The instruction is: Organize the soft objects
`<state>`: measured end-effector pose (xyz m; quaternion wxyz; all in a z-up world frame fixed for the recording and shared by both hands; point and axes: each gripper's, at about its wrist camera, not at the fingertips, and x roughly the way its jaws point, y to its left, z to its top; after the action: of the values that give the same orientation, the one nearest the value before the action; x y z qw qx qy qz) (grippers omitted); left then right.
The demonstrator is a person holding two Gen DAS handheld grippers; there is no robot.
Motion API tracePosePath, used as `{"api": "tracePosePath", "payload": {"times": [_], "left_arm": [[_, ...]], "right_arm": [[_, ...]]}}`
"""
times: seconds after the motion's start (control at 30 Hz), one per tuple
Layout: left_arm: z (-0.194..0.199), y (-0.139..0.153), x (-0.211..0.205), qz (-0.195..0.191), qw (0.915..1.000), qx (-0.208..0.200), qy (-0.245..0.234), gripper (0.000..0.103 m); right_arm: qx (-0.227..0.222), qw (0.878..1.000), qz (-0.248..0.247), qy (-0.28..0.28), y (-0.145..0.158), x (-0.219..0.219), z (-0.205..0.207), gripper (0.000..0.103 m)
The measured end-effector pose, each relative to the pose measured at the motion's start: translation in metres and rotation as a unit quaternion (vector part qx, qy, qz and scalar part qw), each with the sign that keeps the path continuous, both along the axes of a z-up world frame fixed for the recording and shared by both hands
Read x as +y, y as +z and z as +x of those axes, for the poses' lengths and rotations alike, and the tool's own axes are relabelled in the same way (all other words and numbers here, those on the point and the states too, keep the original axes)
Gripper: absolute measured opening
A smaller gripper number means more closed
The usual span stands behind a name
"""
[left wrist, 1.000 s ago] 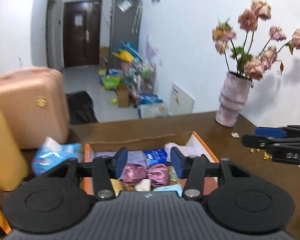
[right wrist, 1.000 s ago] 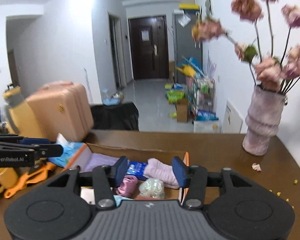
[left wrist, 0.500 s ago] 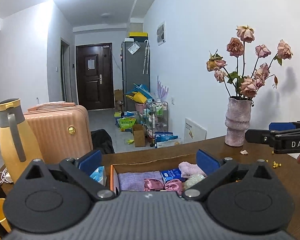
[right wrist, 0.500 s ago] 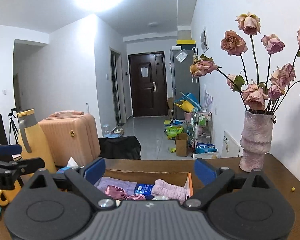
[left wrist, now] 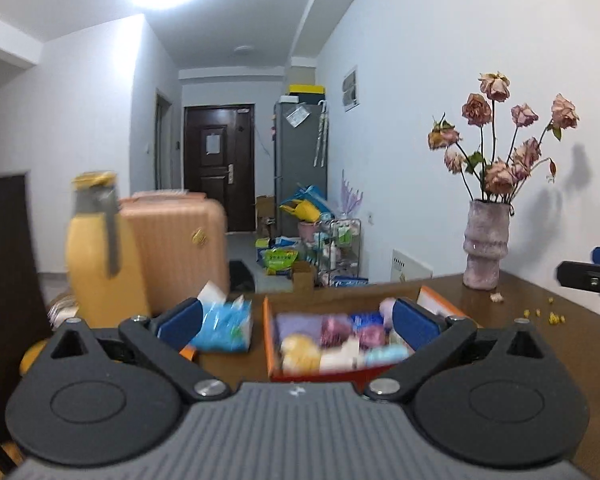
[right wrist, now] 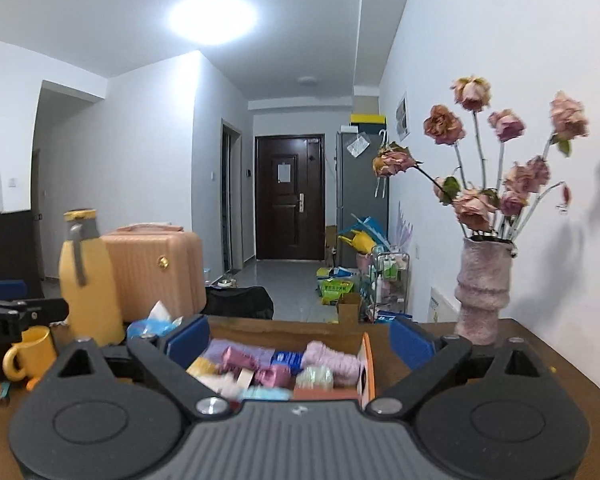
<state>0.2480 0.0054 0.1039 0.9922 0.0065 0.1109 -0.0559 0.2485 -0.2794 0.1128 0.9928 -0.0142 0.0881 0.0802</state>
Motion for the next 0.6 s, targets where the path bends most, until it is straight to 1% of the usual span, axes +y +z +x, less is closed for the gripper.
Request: {"api": "tracePosePath", "payload": {"times": [0.1, 0.2, 0.3, 0.4, 0.53, 0.6], "left_arm": [[-0.047, -0.022, 0.012, -0.015, 0.9999, 0.006, -0.005, 0.103], [-0.092, -0.041, 0.019, -0.008, 1.0000, 0.005, 0.002, 0.103], [-0.141, -0.059, 0.023, 0.003, 0.9993, -0.016, 0.035, 0.103], [-0.183, -0.075, 0.024, 0.007, 0.9989, -0.020, 0.042, 0.103], [-0.231, -0.084, 0.025, 0.022, 0.9981, -0.028, 0.049, 0.103], [-0.246, -0.083, 0.023, 0.036, 0.9979, -0.031, 0.044, 0.103]], "right_arm": [[-0.009, 1.000, -0.011, -0.002, -0.021, 0.005, -0.052, 0.102], [-0.008, 1.000, -0.018, 0.000, -0.046, 0.014, -0.102, 0.103], [0.000, 1.000, -0.002, 0.001, -0.067, 0.021, -0.147, 0.103], [0.011, 1.000, 0.014, 0.015, -0.086, 0.023, -0.182, 0.103], [0.031, 0.999, 0.038, 0.006, -0.102, 0.027, -0.226, 0.103], [0.035, 0.999, 0.037, 0.011, -0.108, 0.035, -0.244, 0.103]]}}
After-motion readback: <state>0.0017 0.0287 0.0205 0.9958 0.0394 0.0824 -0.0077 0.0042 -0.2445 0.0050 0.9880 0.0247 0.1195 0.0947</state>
